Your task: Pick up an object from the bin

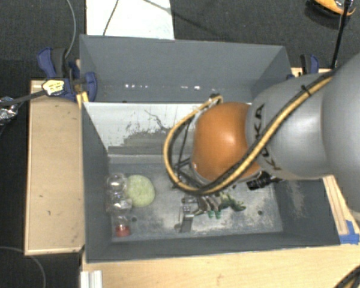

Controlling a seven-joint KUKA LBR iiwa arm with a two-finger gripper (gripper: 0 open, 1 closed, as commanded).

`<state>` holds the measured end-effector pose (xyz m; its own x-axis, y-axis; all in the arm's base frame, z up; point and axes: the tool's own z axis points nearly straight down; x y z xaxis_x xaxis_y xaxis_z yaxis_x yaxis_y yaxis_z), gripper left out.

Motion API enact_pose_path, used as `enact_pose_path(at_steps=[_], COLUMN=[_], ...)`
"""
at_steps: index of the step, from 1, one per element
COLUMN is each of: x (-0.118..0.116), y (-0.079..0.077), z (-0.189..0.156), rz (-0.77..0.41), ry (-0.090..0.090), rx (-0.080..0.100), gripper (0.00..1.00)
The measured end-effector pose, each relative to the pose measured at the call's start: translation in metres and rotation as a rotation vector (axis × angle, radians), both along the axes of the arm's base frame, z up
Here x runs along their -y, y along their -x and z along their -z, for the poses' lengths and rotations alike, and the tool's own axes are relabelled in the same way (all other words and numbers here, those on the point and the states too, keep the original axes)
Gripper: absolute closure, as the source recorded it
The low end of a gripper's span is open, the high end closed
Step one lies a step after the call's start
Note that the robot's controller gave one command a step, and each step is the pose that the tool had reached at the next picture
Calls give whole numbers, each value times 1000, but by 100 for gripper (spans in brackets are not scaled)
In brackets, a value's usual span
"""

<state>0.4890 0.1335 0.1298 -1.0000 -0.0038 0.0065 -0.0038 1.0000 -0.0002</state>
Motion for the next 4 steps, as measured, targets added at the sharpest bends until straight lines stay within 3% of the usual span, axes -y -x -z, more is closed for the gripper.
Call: enact_pose_path(at_steps=[2,3,4], x=[5,35,49], y=[-4,-24,-55], z=[-7,-17,-7], rz=[68,265,327], ry=[-2,-2,0], rx=[7,7,15], gripper=[0,0,0])
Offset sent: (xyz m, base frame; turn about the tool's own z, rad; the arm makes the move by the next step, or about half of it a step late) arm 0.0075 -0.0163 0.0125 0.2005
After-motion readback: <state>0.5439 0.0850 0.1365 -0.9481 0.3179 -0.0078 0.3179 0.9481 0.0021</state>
